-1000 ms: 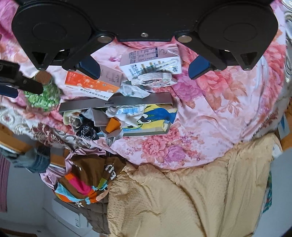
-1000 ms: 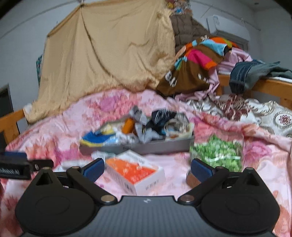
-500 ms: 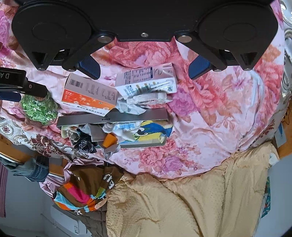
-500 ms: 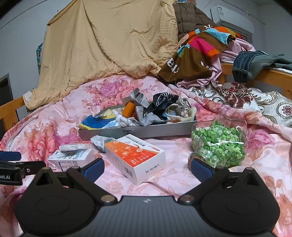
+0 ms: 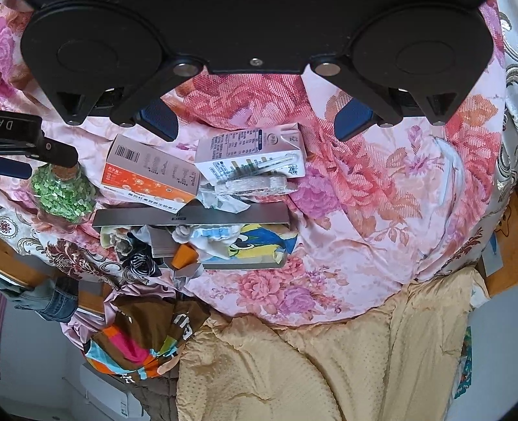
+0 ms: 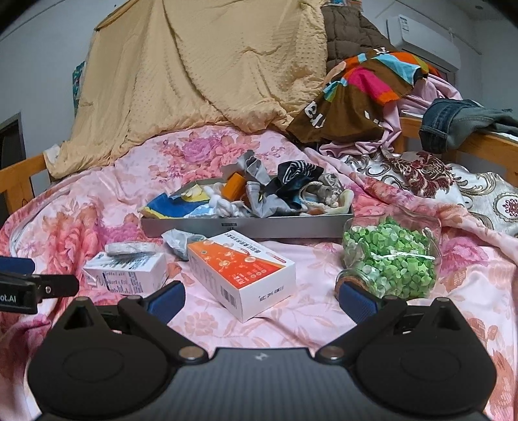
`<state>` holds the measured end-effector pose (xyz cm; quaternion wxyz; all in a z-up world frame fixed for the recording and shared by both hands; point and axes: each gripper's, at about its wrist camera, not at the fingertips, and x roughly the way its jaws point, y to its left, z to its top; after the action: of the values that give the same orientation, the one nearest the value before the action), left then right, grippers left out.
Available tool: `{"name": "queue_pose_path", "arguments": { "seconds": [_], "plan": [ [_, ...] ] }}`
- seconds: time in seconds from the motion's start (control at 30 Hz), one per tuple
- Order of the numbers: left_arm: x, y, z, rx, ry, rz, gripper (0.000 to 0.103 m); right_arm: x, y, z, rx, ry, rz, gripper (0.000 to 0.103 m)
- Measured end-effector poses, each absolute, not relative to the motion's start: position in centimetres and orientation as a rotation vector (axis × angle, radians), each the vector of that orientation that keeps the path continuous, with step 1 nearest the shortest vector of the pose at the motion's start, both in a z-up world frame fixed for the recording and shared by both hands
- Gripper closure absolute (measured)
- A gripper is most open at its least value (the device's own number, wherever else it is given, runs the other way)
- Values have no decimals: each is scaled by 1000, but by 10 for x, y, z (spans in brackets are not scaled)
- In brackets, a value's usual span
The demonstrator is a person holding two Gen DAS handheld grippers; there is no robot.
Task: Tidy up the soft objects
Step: 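Pull both tools back from the tray and move toward the white packets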
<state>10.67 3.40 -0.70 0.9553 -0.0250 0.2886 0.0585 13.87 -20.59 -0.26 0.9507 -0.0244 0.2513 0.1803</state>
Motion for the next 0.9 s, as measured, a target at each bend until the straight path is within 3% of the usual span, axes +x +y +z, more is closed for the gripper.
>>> {"name": "queue_pose_path", "arguments": {
  "seconds": [0.9],
  "plan": [
    [118, 37, -18, -100, 615, 101, 1, 145, -202, -7, -37, 528, 373, 0]
  ]
}}
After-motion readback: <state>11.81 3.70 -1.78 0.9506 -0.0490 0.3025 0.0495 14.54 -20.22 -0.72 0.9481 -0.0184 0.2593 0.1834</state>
